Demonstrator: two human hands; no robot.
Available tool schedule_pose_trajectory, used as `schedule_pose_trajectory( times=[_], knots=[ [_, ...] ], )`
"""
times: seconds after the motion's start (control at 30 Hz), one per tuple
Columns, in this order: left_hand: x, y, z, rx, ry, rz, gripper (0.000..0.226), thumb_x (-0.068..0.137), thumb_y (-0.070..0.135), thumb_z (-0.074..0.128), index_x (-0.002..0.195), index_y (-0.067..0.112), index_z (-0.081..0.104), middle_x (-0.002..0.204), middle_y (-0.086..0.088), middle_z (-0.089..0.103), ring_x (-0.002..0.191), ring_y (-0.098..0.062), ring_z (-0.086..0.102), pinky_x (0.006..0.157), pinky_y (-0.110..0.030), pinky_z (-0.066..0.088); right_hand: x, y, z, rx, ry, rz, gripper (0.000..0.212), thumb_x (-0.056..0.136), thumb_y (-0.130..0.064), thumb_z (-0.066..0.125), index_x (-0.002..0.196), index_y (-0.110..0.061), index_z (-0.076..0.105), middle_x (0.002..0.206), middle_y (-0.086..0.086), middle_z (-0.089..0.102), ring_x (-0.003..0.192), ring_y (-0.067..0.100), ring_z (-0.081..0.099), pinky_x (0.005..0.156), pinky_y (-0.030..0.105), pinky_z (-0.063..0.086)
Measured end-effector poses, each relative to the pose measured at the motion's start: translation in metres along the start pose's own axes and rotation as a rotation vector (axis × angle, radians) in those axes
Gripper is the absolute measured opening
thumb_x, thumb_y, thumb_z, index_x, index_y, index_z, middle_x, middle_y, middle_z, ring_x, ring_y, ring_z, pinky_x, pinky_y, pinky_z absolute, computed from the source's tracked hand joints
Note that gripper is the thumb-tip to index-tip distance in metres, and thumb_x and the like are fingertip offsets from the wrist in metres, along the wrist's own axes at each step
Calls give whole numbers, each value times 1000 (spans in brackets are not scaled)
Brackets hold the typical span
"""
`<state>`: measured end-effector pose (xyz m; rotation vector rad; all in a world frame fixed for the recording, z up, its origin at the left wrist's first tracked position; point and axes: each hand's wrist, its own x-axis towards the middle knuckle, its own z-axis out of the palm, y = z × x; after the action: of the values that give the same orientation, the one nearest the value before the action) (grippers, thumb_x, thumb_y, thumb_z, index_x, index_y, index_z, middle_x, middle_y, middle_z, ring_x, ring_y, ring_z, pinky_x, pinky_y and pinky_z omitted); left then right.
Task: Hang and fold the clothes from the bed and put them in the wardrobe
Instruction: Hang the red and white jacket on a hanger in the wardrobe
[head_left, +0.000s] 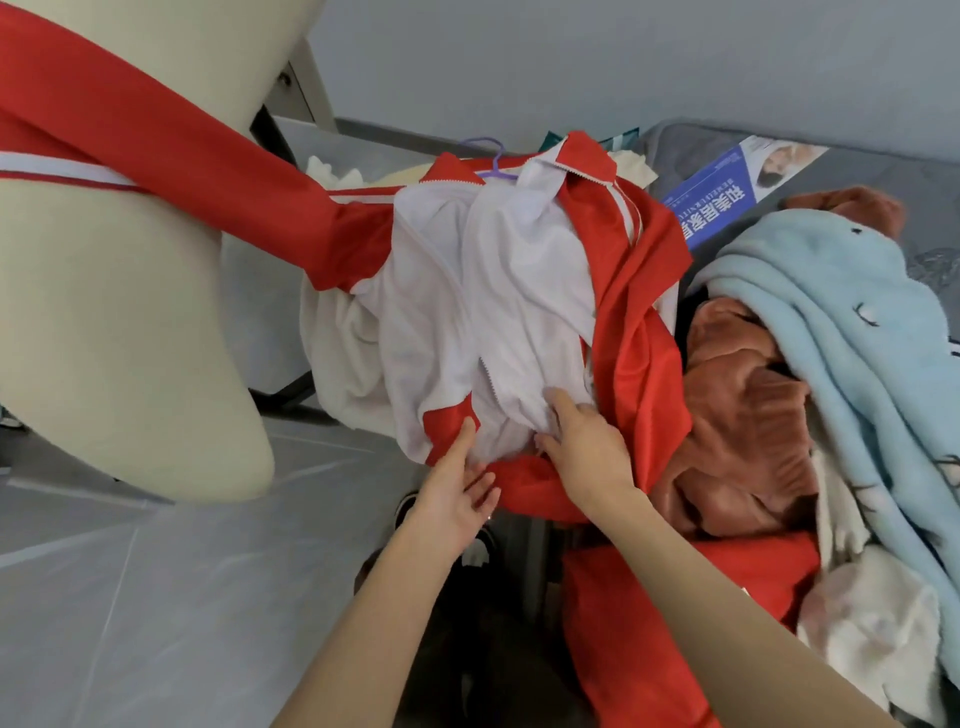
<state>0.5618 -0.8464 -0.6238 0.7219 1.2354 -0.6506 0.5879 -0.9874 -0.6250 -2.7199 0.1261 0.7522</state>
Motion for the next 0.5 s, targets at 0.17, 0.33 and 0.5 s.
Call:
schedule_pose_trajectory(
  times=[0.17,0.33,0.5],
  knots=[
    [2,8,2,-388,-29,-15,28,79,35,75,82,13,59,85,1,56,88,-11,53,91,-27,45,-7,2,-6,342,168,-174,11,93,-19,59,86,-14,53,83,-4,49,72,13,48,62,29,36],
    [-8,22,4,-295,-92,134,34,89,25,63,119,10,59,107,-5,67,108,-15,59,88,-24,45,-3,-32,-54,928,124,-178,31,95,-12,57,69,-9,39,59,0,35,55,17,38,52,30,35],
    [-14,42,-16,-259,-174,233,19,89,24,62,105,14,64,94,-1,74,83,-7,71,67,-18,52,24,-52,-72,686,267,-197,6,91,-14,59,91,-19,56,81,-5,59,66,19,62,64,35,49]
  ],
)
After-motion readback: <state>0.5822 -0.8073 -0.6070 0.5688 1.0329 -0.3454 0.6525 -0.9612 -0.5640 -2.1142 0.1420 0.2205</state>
